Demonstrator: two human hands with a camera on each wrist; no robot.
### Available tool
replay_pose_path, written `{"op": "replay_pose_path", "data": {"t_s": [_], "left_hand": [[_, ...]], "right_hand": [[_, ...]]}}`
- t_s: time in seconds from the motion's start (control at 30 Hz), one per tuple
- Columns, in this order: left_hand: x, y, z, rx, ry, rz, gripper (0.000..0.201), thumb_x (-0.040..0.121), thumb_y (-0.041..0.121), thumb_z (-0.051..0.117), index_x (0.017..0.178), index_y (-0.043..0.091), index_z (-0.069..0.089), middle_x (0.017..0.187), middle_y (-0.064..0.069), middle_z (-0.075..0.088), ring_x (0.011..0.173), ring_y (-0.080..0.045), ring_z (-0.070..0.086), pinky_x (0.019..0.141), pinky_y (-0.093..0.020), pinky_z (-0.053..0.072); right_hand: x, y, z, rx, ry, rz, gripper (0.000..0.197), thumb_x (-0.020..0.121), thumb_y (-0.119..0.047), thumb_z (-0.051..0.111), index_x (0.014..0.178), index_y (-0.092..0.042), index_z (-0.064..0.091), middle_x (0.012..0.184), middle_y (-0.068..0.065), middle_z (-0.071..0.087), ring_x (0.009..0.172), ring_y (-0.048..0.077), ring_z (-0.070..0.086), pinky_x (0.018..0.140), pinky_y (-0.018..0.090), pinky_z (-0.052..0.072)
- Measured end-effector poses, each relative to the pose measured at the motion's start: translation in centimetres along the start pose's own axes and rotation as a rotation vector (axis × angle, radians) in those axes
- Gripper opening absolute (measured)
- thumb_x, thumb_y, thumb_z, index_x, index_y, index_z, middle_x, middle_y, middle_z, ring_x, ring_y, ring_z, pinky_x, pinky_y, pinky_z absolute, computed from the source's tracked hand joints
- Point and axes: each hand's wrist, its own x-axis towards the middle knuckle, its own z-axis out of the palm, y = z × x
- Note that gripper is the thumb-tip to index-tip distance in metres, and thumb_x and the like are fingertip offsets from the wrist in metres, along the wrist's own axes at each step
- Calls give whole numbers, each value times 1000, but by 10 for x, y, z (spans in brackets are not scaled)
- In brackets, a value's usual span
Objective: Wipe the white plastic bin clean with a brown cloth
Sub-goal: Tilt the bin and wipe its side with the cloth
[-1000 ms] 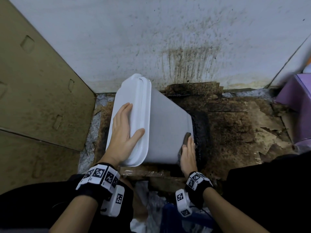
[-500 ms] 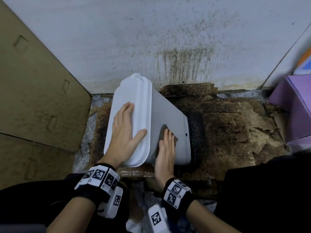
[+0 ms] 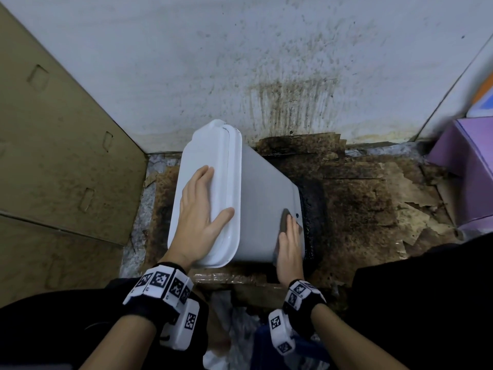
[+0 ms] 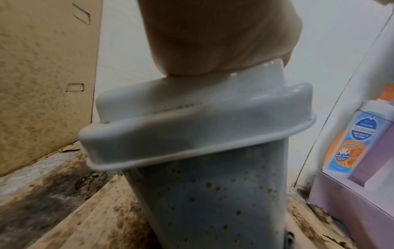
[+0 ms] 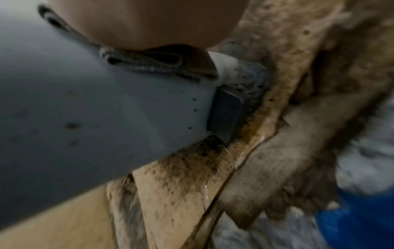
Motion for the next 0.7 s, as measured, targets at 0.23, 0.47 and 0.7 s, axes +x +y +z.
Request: {"op": "replay_pose_path", "data": {"t_s": [0.23,0.47,0.7], "left_hand": [[1,0,0,10,6,1,86,89,57,50,159,16,22,165,1,19,154,-11,14,124,-30,10],[2,-3,-1,20,15,5,86,89,57,49,159,15,21,165,-1,20,154,-14,15,124,-32,10],[2,-3,1,17,16,5,86,88,55,49,159,14,22,165,-2,20,154,-14,14,123,-29,8]], "right_hand": [[19,27,-9,-1,-60,298,53,111,-21,20,161,-15,6,170,1,-1,157,17,-6,126,34,-5],[18,-2,2,-46,-11,294,63,104,-36,21,160,-9,11,170,8,9,156,23,6,125,34,0],[-28,-95,33,95,27,-42,67,93,-47,11,156,-24,14,161,-16,6,153,3,1,125,26,-3]]}}
